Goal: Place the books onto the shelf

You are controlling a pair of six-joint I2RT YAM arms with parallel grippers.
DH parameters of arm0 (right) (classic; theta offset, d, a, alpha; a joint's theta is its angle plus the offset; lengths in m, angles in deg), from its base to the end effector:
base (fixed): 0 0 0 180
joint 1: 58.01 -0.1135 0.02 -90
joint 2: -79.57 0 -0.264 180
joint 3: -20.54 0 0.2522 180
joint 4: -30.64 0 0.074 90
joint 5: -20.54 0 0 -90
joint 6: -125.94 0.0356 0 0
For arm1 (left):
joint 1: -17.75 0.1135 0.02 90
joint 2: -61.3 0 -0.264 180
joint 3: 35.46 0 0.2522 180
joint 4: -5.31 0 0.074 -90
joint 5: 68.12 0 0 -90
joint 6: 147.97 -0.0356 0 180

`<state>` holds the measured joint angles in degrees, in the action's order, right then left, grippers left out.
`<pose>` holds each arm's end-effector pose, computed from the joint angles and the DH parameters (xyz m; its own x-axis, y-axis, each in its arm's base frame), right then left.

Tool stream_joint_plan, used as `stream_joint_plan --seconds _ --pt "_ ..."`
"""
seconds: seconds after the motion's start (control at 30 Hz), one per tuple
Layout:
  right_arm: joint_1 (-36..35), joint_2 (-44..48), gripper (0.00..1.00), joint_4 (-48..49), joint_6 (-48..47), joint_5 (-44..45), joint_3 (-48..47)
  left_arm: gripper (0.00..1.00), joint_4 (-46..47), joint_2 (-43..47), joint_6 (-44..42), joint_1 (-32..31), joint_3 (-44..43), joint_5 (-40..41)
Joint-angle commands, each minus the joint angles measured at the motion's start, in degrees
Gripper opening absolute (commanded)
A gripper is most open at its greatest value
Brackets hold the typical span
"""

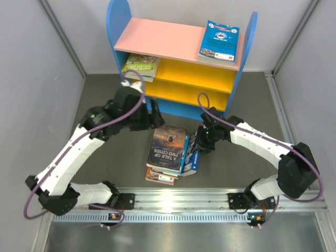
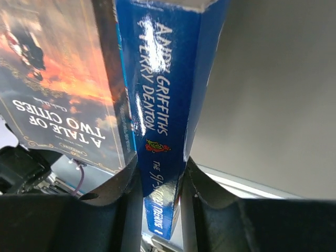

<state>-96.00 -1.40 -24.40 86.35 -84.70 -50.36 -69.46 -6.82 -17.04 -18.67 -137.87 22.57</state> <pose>0.2090 0.1751 0.2318 -0.9805 0.1777 -0.0845 0.1169 0.8715 0.4763 0.1719 -0.1263 0.4294 -0.7788 -0.2395 -0.5798 0.1007 0.8645 -0.4924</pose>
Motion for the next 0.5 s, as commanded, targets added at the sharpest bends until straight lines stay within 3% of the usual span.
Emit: stream_joint_plan --seconds 0.0,0.03,0.2,0.47 --pt "-1.38 3.53 0.0 -1.87 1.7 1.01 -3.66 0.82 -0.42 -3.42 1.26 -11.79 -4.6 13.52" --pt "-1.38 3.89 0.0 -3.01 2.23 0.48 -4.37 0.82 -1.03 -4.3 1.17 -18.27 -5.05 15.99" --pt "-1.29 4.24 0.0 -8.2 4.34 0.13 -10.17 0.84 -3.67 -12.29 3.01 -34.29 -7.6 27.78" --pt "-1.29 6.26 0.0 -10.14 7.94 -1.71 -12.38 0.86 0.09 -19.95 5.04 -41.0 -5.94 27.18"
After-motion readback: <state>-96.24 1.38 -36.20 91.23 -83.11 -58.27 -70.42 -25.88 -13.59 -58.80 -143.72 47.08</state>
